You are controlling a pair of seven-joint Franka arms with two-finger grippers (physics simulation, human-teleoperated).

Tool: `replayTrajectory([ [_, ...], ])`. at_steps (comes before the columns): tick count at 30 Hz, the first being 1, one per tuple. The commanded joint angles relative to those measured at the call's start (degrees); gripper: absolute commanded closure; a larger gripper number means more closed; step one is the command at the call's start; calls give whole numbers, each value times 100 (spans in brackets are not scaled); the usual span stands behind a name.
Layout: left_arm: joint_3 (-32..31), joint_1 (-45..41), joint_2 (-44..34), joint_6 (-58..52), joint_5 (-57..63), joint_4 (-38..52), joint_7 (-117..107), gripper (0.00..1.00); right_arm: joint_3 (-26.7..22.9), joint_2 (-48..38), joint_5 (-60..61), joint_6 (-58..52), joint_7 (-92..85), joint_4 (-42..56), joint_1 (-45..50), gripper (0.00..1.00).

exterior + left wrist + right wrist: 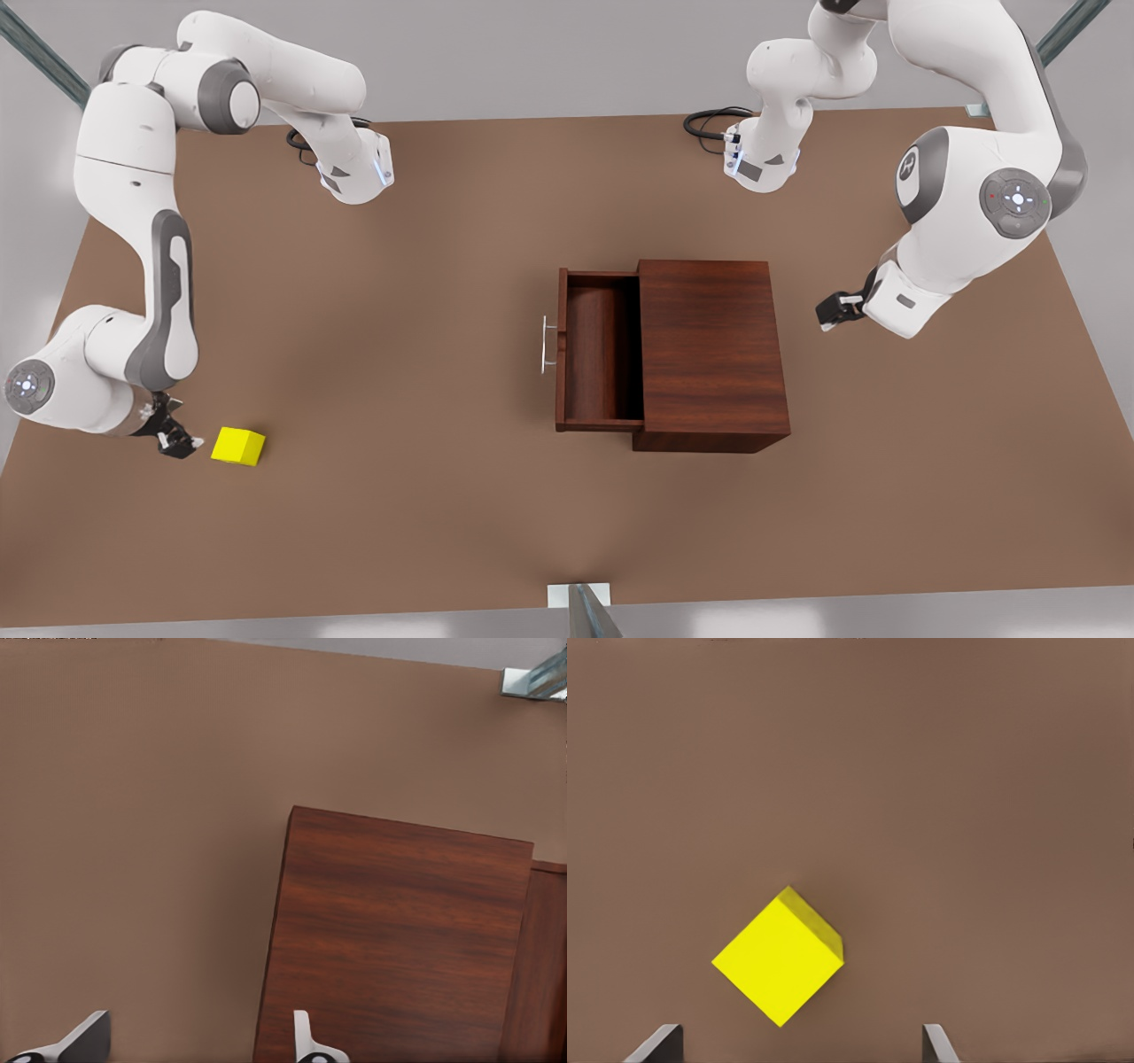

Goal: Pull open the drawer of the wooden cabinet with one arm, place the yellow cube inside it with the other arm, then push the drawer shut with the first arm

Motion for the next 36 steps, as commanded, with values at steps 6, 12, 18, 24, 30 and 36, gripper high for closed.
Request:
replayTrajectory([
  [6,-1,-1,-8,11,-5,-45,1269,0,26,214,362,717,5309,-79,-171,0],
  [12,-10,-10,-8,3,-5,-45,1269,0,44,302,345,682,3991,-202,-57,0],
  [18,-10,-10,-8,3,-5,-45,1269,0,44,469,327,568,3956,-202,-4,0],
  [24,-10,-10,1,3,-5,-54,1269,0,35,723,512,620,3965,-26,5,0],
  [30,-10,-10,1,3,-5,-54,1269,0,26,873,837,568,3965,246,84,0],
  [36,-36,-63,-8,3,4,-124,1216,0,18,1049,811,673,3965,255,119,0],
])
